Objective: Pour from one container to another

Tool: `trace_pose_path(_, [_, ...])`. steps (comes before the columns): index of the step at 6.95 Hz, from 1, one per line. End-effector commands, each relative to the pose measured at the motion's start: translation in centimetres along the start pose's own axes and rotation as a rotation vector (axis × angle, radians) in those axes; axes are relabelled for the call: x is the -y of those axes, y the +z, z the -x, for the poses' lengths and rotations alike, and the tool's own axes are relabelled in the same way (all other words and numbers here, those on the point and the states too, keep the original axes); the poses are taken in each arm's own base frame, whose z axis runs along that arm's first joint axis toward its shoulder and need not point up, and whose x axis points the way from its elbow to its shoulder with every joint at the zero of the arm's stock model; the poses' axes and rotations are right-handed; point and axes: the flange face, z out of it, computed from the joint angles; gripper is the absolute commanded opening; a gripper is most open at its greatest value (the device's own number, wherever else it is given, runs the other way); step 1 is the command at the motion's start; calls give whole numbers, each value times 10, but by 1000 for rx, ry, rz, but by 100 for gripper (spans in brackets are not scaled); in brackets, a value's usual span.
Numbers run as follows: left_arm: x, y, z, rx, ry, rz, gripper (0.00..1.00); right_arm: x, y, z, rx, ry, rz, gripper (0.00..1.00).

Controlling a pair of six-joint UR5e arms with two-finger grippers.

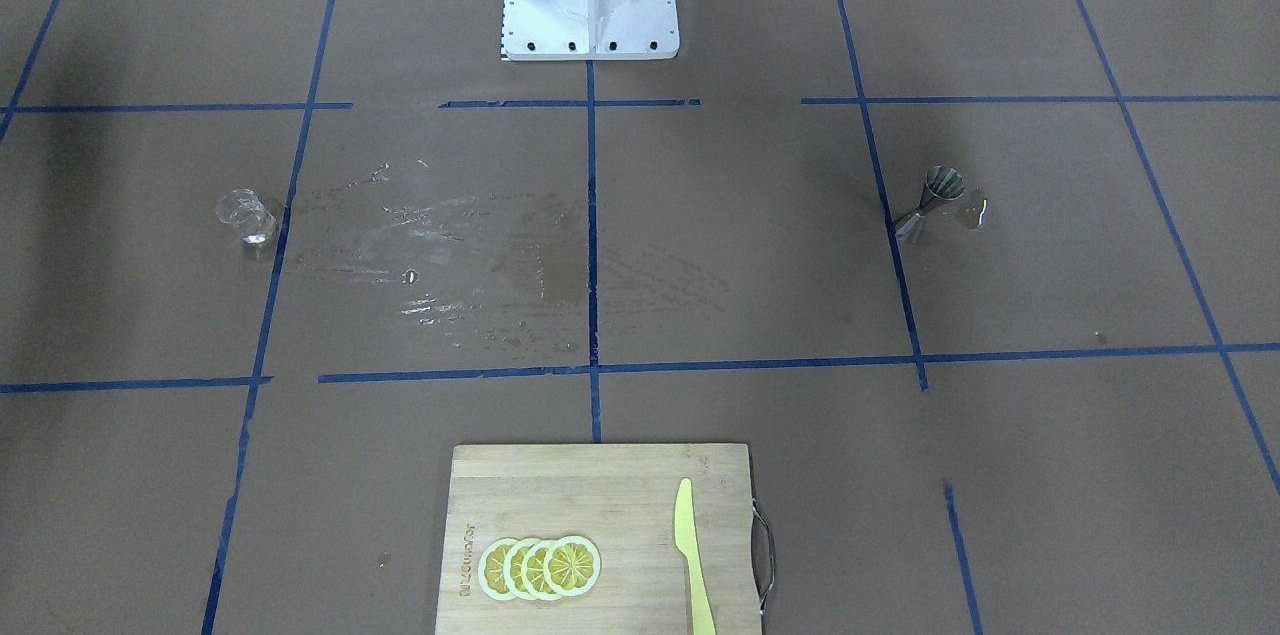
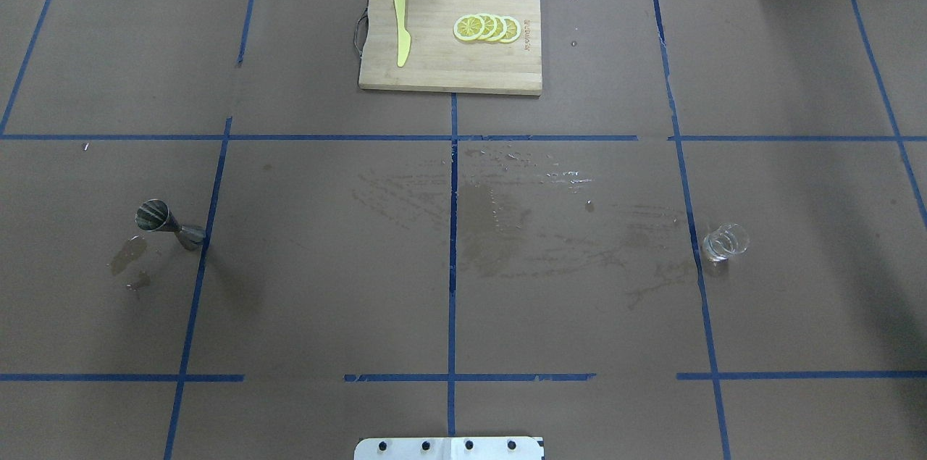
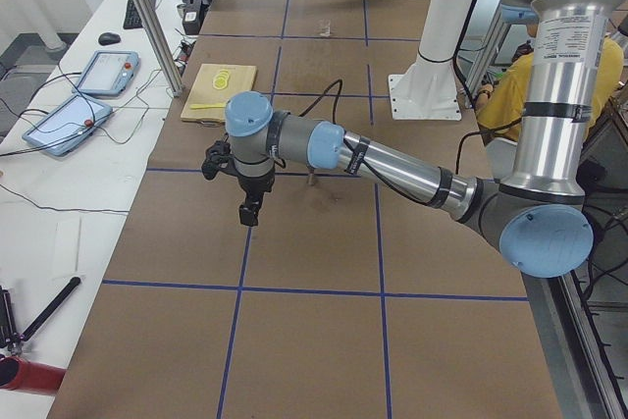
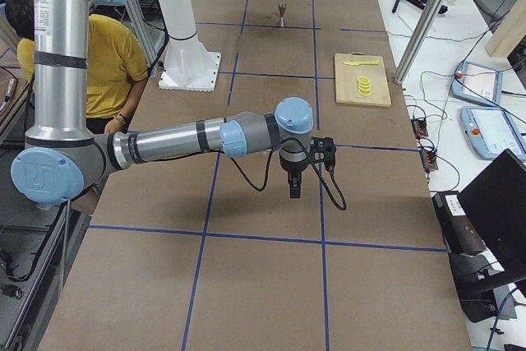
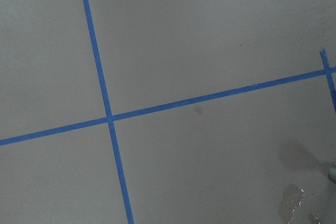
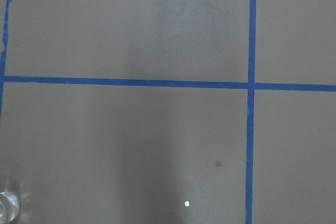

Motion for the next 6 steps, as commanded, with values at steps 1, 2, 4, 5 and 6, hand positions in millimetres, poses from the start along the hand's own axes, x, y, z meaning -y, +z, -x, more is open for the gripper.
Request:
trace_pose_path(1, [12,-7,-7,2,22,-20,100,-10,4,-9,-7,9,13,100])
trace_pose_path(2, [18,-6,-8,7,18,-20,100,-10,5,-9,-5,7,11,100])
trace_pose_path(4, [21,5,-6,7,20,-3,100,-10,5,-9,-1,6,11,100])
trace_pose_path(5, [27,5,-7,-1,65,-48,100,-10,5,-7,7,6,13,100])
trace_pose_path(6, [16,5,-5,0,106,-90,100,-12,6,-8,8,9,15,100])
